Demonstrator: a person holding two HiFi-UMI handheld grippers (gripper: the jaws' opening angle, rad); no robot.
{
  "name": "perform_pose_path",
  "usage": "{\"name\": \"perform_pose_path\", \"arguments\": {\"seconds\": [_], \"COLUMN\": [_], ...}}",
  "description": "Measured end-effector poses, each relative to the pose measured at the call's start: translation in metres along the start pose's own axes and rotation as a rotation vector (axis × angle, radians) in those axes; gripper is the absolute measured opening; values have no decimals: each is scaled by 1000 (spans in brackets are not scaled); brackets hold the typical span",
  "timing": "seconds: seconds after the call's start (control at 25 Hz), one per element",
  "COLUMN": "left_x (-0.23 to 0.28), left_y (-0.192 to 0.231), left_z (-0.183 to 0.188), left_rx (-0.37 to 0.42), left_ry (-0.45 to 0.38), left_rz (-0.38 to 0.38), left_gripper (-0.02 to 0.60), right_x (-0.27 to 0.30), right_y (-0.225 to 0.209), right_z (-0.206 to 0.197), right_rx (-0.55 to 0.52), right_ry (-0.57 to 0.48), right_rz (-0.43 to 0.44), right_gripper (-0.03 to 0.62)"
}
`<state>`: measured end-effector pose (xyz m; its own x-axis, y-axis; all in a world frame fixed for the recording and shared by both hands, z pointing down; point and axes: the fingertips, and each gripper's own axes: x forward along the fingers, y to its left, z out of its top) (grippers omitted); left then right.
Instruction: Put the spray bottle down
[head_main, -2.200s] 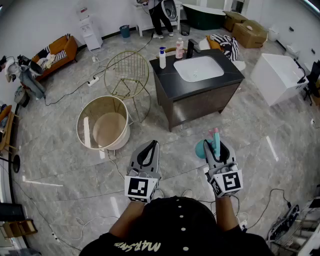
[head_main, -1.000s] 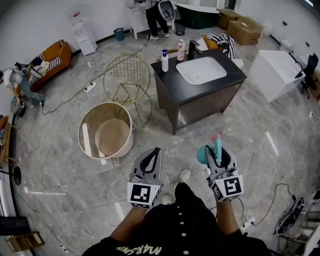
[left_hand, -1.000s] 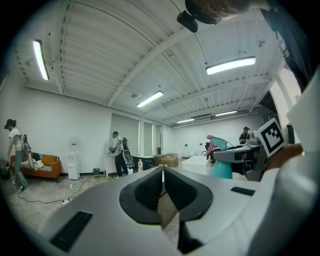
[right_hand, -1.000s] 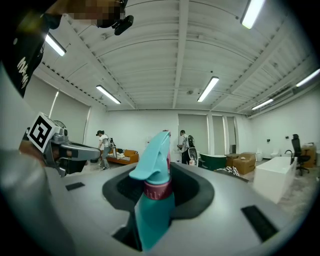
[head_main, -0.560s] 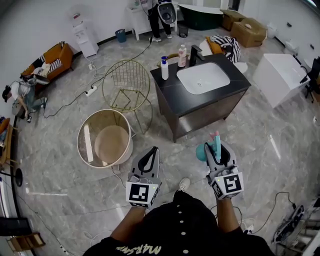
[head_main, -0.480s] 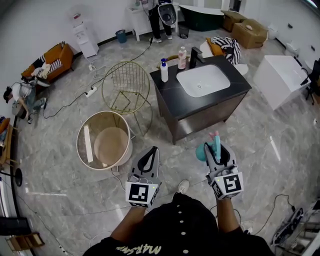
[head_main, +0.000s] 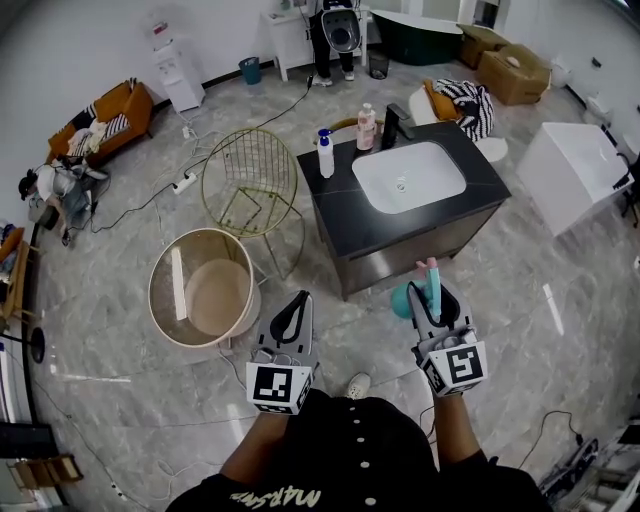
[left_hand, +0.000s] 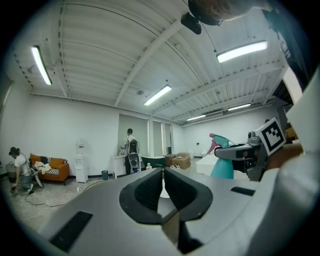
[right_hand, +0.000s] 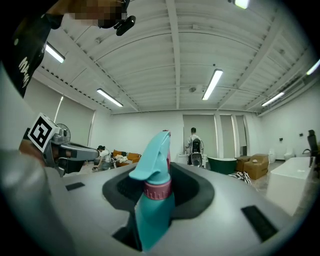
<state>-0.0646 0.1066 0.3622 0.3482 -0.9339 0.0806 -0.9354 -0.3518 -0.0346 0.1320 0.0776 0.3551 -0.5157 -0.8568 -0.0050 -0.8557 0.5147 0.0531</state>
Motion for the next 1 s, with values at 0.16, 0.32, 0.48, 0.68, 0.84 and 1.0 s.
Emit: {"name": "perform_pose_path", "arguments": {"seconds": [0.16, 0.32, 0.48, 0.68, 0.84, 1.0], "left_x": [12, 30, 59, 114, 167, 217], "left_y": [3, 12, 26, 51, 76, 100], "left_z": [-4, -10, -13, -10, 3, 15], "left_rx": [-7, -13, -18, -18, -24, -2], "left_ry": [23, 38, 41, 22, -5, -23], "left_rz": [16, 19, 15, -8, -40, -72], "left_gripper": [21, 21, 21, 21, 21, 21], "right_x": [15, 32, 56, 102, 151, 201], "right_y": [-11, -21, -36, -59, -74, -92], "right_z": [-2, -10, -12, -12, -4, 0], "right_rx": [2, 9, 2, -9, -12, -19], "right_ry": [9, 23, 22, 23, 14, 4], "right_rz": [11, 15, 0, -22, -30, -49], "right_gripper": [130, 131, 132, 132, 131, 131]}}
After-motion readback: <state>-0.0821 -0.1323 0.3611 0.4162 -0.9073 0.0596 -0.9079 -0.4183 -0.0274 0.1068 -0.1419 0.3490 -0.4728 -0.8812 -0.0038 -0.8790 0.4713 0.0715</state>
